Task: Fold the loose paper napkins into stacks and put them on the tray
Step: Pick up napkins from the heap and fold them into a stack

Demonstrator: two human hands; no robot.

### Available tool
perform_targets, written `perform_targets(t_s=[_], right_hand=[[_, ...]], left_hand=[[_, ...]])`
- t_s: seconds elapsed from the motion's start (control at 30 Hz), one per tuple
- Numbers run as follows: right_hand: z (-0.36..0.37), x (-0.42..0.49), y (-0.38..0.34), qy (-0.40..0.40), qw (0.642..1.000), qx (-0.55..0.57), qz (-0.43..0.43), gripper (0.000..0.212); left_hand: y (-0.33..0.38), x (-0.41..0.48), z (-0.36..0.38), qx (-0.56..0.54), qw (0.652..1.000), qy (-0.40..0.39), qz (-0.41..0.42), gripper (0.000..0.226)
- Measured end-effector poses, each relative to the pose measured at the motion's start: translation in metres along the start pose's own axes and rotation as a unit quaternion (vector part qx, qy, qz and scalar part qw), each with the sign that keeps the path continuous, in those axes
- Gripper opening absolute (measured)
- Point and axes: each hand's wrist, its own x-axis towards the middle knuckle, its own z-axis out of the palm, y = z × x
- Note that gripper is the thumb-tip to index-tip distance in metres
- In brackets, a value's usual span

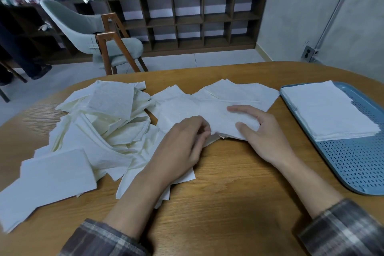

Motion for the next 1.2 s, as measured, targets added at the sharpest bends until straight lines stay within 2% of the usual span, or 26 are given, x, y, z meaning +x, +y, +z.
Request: perform_targets(t_s=[0.23, 0.3, 0.4, 0.5, 0.7, 0.8, 0.87, 0.93, 1.07, 1.2], right_hand=[[0.001, 0.000, 0.002, -0.002, 0.999, -0.037, 0.001, 0.043], [0.001, -0.001, 0.000, 0.003, 0.999, -0.043, -0.003, 0.044], [-0.003, -0.003, -0.007, -0.020, 0.999, -0.016, -0.019, 0.047], [-0.003, -0.008, -0.016, -0.092, 0.994, 0.039, -0.046, 0.038], [0.003, -0.009, -0.017, -0.063, 0.996, 0.057, -0.034, 0.005], [0.000, -0.006, -0.015, -0.009, 0.993, 0.118, -0.019, 0.008], [-0.003, -0.004, -0.013, 0.038, 0.985, 0.169, 0.017, 0.010], [-0.006, -0.002, -0.010, 0.053, 0.972, 0.223, 0.053, 0.015], [-0.006, -0.001, -0.009, 0.007, 0.960, 0.259, 0.106, 0.024], [-0.003, -0.003, -0.015, -0.054, 0.943, 0.301, 0.129, 0.040]], left_hand=[[0.009, 0.000, -0.001, -0.016, 0.995, 0.093, 0.035, 0.007], [0.016, 0.000, -0.002, -0.059, 0.990, 0.124, 0.033, 0.006], [0.022, 0.001, -0.004, -0.176, 0.975, 0.134, -0.026, 0.013], [0.024, 0.001, -0.004, -0.233, 0.964, 0.115, -0.063, 0.029], [0.031, 0.001, -0.003, -0.268, 0.951, 0.125, -0.090, 0.052], [0.031, 0.002, -0.008, -0.301, 0.939, 0.083, -0.145, 0.063], [0.027, 0.004, -0.011, -0.299, 0.937, 0.067, -0.170, 0.059], [0.023, 0.006, -0.015, -0.304, 0.930, 0.087, -0.186, 0.052], [0.016, 0.006, -0.019, -0.359, 0.897, 0.138, -0.217, 0.049], [0.017, 0.007, -0.021, -0.363, 0.897, 0.140, -0.210, 0.051]])
